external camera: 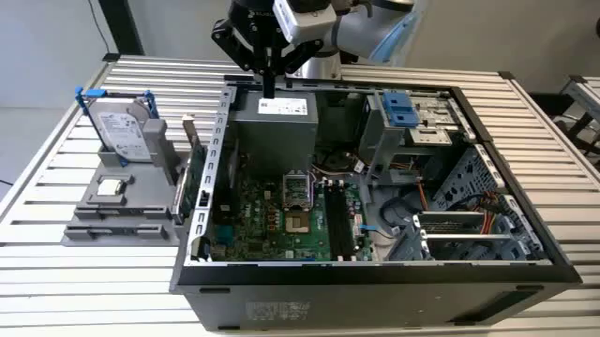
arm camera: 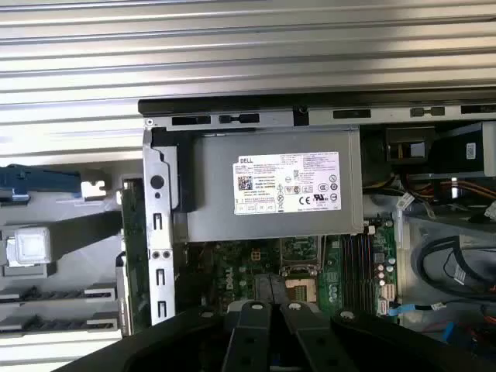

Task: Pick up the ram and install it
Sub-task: 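Reach for the ram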

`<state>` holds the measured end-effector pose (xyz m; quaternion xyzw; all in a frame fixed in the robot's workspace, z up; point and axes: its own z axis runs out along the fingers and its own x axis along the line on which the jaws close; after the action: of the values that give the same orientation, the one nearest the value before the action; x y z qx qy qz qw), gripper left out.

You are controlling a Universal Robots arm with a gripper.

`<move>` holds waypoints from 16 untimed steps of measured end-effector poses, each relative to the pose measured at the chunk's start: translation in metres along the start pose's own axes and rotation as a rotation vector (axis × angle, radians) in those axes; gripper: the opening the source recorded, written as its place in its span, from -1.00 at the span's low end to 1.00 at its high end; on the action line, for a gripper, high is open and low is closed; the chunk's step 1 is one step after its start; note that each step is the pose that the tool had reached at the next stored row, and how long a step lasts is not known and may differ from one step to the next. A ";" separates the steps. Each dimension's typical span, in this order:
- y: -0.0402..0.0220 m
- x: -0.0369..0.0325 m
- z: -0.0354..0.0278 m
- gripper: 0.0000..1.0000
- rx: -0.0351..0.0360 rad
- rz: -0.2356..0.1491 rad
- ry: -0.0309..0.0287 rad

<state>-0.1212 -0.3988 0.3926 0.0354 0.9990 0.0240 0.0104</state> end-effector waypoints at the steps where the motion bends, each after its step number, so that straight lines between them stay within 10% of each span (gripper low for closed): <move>1: 0.0000 0.0000 0.0000 -1.00 0.0000 0.000 0.0000; 16: -0.0004 0.0050 -0.0002 -1.00 0.0001 0.000 0.0000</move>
<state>-0.1262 -0.3988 0.3926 0.0354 0.9990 0.0240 0.0104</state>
